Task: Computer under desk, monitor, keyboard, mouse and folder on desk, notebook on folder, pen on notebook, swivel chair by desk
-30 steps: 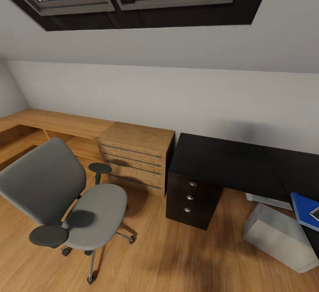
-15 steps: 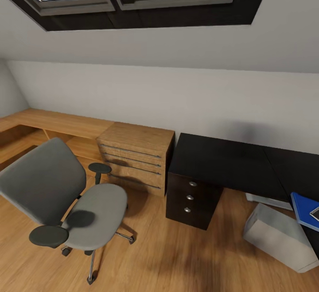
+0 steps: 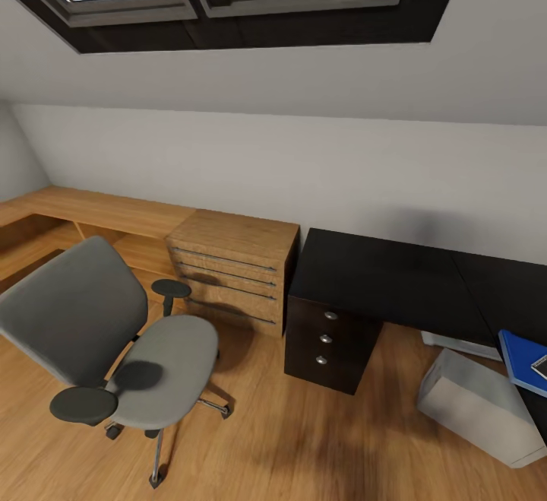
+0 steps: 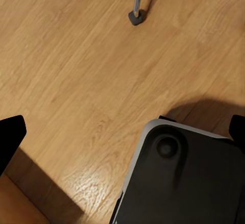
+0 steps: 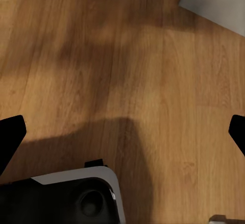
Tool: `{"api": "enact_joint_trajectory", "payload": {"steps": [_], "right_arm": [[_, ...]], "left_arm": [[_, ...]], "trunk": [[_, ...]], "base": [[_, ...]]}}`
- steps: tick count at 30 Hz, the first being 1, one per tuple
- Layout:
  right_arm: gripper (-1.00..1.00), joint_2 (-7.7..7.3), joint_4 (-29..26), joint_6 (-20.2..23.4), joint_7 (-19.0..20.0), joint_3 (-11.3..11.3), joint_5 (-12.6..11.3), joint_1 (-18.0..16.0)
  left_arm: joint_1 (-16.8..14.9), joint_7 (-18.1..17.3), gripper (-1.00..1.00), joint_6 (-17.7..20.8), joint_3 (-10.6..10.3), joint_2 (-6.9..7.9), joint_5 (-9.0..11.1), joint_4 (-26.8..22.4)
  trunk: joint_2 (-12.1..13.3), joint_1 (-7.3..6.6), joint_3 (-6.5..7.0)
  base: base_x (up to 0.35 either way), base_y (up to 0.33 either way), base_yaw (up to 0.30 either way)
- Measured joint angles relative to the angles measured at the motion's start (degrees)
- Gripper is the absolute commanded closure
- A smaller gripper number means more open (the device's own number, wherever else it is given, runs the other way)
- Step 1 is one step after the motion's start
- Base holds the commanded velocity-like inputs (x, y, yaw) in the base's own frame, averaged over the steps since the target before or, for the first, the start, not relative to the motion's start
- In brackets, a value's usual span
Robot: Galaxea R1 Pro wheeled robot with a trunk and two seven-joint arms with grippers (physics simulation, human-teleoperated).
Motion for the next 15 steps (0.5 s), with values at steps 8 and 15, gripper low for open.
{"api": "enact_joint_trajectory", "payload": {"steps": [8, 15], "right_arm": [[-1.00, 0.51, 0.20, 0.73, -0.12, -0.34, -0.14, 0.00], [-1.00, -0.68, -0.12, 4.07, -0.21, -0.56, -0.69, 0.00]], "left_arm": [[0.01, -0.01, -1.00, -0.01, 0.00, -0.12, -0.08, 0.01], [0.01, -0.01, -1.00, -0.01, 0.00, -0.06, -0.02, 0.03]], "trunk": [[0.00, 0.00, 0.00], [0.00, 0.00, 0.00]], "base": [[0.000, 0.000, 0.081], [0.000, 0.000, 0.243]]}}
